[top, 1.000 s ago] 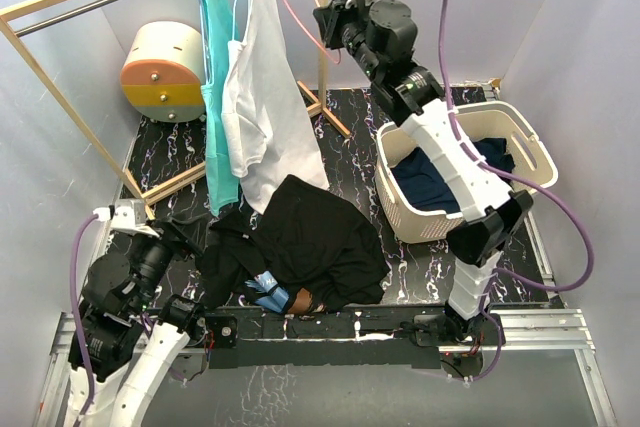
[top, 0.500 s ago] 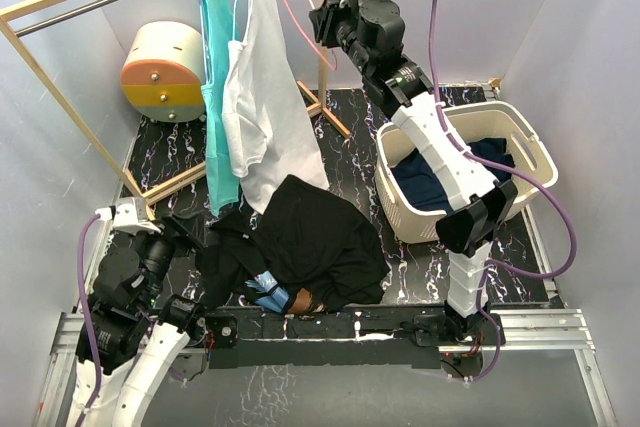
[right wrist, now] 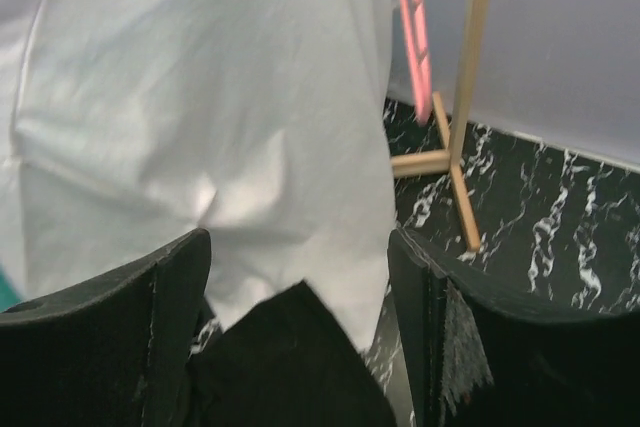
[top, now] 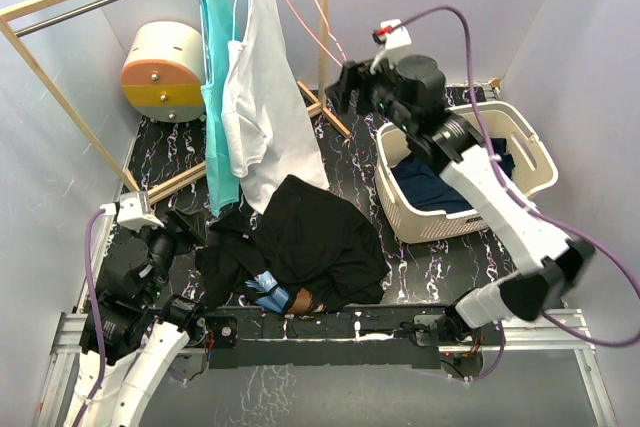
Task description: Remove the t-shirt from the hanger
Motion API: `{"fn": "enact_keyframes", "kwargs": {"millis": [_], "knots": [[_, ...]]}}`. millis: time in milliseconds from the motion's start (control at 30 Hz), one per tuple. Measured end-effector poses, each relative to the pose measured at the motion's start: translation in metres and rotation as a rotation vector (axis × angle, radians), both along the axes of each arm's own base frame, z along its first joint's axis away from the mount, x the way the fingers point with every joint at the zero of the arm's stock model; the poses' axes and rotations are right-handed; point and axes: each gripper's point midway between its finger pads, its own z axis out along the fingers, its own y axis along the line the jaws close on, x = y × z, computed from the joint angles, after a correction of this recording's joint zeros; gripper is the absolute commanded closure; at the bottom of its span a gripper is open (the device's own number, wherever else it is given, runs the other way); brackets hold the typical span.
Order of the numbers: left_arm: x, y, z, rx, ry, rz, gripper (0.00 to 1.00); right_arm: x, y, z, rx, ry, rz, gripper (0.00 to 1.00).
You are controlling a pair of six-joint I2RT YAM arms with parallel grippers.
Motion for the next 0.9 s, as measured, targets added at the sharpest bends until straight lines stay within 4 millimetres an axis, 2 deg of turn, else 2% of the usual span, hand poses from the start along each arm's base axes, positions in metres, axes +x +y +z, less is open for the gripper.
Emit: {"fn": "enact_keyframes", "kwargs": {"millis": [100, 167, 200, 267, 300, 333, 400, 500, 567, 667, 767, 900], "knots": [[0.001, 0.001, -0.002, 0.002, 0.011, 0.011, 0.39, -0.040, -0.007, -0.010, 0.009, 0.023, 0.054, 0.31], [0.001, 0.003, -0.004, 0.001, 0.021, 0.021, 0.39, -0.068, 0.000, -0.029, -0.001, 0.060, 0.107, 0.31], [0.002, 0.003, -0.005, 0.002, 0.025, 0.026, 0.39, -0.085, 0.010, -0.046, -0.013, 0.088, 0.144, 0.31], [0.003, 0.004, -0.007, 0.003, 0.039, 0.035, 0.39, -0.116, 0.033, -0.084, -0.060, 0.157, 0.227, 0.30], [0.005, 0.004, -0.011, 0.008, 0.058, 0.043, 0.39, -0.168, 0.064, -0.164, -0.191, 0.300, 0.347, 0.28], [0.005, 0.004, -0.011, 0.008, 0.058, 0.043, 0.39, -0.171, 0.066, -0.169, -0.205, 0.312, 0.355, 0.26], [0.006, 0.005, -0.012, 0.008, 0.064, 0.050, 0.39, -0.201, 0.074, -0.220, -0.291, 0.402, 0.398, 0.24], [0.006, 0.006, -0.014, 0.010, 0.073, 0.057, 0.39, -0.237, 0.076, -0.275, -0.398, 0.503, 0.450, 0.20], [0.006, 0.007, -0.015, 0.009, 0.077, 0.062, 0.39, -0.253, 0.081, -0.294, -0.441, 0.538, 0.480, 0.16], [0.006, 0.008, -0.016, 0.008, 0.082, 0.068, 0.39, -0.263, 0.092, -0.305, -0.464, 0.537, 0.515, 0.08], [0.006, 0.008, -0.016, 0.004, 0.083, 0.074, 0.39, -0.268, 0.104, -0.314, -0.488, 0.517, 0.552, 0.02], [0.006, 0.010, -0.016, 0.002, 0.083, 0.085, 0.39, -0.269, 0.115, -0.323, -0.515, 0.475, 0.598, 0.01]]}}
